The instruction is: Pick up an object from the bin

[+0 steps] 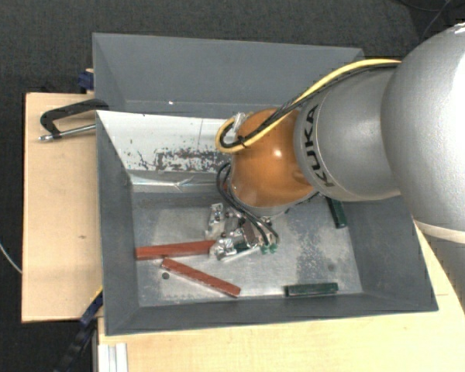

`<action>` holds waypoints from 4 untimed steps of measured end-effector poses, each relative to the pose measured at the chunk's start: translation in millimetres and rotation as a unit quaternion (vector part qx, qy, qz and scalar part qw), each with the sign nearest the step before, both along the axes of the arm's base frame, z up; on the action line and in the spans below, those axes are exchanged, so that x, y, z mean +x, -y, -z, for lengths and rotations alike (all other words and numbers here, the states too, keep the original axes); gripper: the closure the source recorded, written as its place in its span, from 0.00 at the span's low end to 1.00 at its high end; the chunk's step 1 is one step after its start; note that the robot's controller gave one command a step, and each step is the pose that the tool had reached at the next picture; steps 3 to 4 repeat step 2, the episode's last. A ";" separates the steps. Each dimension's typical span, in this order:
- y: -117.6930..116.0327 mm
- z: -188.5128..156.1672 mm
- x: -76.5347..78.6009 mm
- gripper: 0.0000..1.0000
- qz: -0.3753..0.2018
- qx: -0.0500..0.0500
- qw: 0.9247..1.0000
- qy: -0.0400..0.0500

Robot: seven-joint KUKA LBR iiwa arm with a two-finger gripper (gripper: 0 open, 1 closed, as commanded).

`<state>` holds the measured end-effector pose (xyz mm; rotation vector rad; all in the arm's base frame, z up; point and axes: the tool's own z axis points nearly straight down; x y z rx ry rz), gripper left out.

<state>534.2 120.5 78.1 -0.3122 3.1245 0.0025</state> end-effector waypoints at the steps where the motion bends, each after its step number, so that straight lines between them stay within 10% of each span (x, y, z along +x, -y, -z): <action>1: 0.0 0.0 0.0 1.00 0.000 0.000 1.000 0.000; 2: 1.9 -195.5 -1.1 1.00 -0.012 0.000 1.000 0.003; 4: 1.9 -195.5 -1.1 1.00 -0.012 0.000 1.000 0.003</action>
Offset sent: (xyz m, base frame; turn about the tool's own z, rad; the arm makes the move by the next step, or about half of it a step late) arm -0.0021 -0.0031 0.1953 -0.0248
